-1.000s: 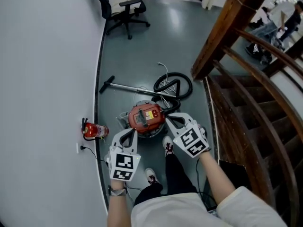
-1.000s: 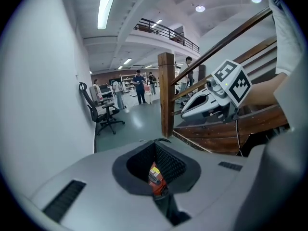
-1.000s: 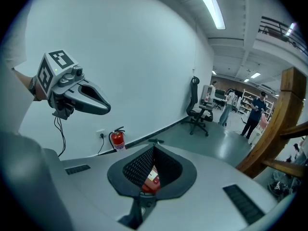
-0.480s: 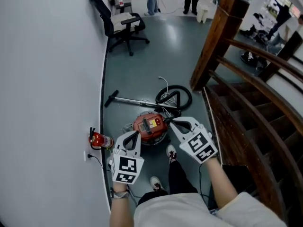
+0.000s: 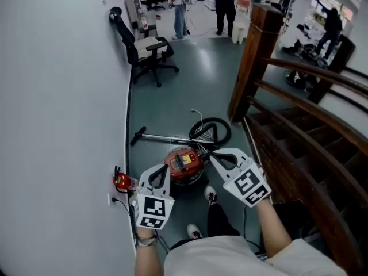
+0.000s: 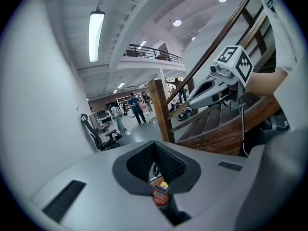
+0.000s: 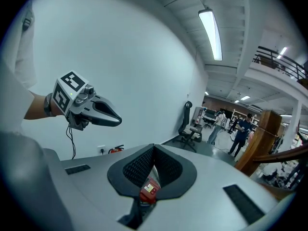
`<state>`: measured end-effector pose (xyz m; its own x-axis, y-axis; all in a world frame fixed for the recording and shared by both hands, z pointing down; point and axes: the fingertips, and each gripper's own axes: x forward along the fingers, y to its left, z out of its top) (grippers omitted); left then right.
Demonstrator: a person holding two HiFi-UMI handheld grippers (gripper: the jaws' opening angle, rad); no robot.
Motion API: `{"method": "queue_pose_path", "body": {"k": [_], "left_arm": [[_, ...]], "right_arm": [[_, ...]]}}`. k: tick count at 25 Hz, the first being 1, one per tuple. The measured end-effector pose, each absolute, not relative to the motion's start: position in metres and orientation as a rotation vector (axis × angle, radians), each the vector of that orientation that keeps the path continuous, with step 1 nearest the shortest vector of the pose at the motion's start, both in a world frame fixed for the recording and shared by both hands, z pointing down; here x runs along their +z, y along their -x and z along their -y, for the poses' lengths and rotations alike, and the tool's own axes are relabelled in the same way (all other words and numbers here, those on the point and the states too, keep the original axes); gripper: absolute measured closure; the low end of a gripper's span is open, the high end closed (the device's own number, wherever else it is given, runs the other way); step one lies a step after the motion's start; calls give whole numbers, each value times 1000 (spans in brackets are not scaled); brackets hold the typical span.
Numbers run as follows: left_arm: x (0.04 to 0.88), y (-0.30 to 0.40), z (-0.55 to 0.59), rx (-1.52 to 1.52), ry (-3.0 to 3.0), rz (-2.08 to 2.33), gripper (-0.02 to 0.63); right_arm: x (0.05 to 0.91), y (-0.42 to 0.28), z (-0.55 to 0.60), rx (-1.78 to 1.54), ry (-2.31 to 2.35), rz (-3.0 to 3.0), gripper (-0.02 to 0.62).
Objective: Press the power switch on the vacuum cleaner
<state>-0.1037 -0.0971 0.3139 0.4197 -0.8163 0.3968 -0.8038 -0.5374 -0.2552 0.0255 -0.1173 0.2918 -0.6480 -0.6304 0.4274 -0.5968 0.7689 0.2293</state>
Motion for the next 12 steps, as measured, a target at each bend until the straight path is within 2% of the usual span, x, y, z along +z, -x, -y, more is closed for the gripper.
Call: {"method": "queue_pose_path", "body": {"k": [12], "left_arm": [[270, 89, 53, -673, 2600, -1410, 607]], "right_arm": [[245, -43, 63, -159, -1002, 2480, 568]]}}
